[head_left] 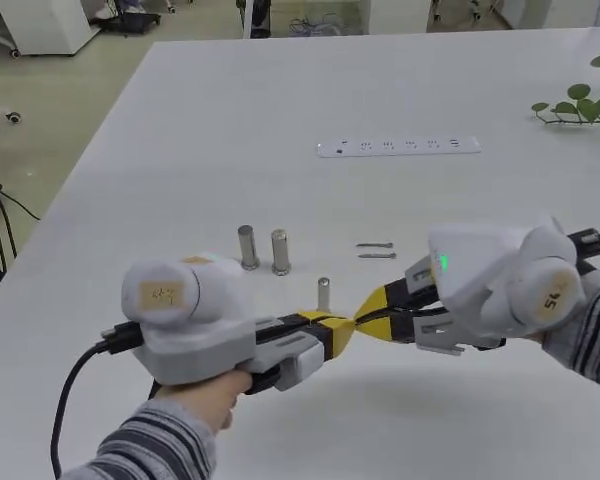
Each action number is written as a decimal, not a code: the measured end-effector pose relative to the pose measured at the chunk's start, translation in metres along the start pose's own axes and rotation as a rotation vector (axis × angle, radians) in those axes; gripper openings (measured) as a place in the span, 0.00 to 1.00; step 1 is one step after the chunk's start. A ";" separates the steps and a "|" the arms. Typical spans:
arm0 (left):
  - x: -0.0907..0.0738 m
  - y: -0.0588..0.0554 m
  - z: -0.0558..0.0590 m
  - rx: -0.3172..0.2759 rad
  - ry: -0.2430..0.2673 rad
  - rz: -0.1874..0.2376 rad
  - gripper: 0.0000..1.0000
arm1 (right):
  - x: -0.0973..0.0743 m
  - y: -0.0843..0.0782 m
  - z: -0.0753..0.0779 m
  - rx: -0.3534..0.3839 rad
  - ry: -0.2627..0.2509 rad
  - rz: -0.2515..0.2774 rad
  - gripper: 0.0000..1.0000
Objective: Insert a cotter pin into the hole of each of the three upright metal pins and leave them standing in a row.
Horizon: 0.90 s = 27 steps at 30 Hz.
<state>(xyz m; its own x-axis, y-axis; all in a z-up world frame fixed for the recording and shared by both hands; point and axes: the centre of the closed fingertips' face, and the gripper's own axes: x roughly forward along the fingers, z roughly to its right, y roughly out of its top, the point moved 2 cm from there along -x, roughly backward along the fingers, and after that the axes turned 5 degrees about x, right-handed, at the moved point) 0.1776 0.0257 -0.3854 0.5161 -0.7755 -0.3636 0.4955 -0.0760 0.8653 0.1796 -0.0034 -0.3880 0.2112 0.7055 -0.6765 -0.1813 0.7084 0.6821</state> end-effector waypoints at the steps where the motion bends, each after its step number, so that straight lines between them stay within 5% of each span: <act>1: 0.000 0.000 0.001 0.008 -0.001 -0.001 0.00 | 0.000 -0.001 0.000 0.003 0.000 -0.005 0.00; 27: -0.009 0.000 0.015 0.265 -0.127 -0.042 0.00 | -0.003 -0.005 -0.014 0.086 0.076 0.002 0.00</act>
<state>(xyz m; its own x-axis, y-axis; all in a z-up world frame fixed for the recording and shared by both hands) 0.1622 0.0232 -0.3768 0.3988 -0.8394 -0.3692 0.3059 -0.2578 0.9165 0.1668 -0.0086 -0.3931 0.1364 0.7090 -0.6919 -0.0982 0.7046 0.7027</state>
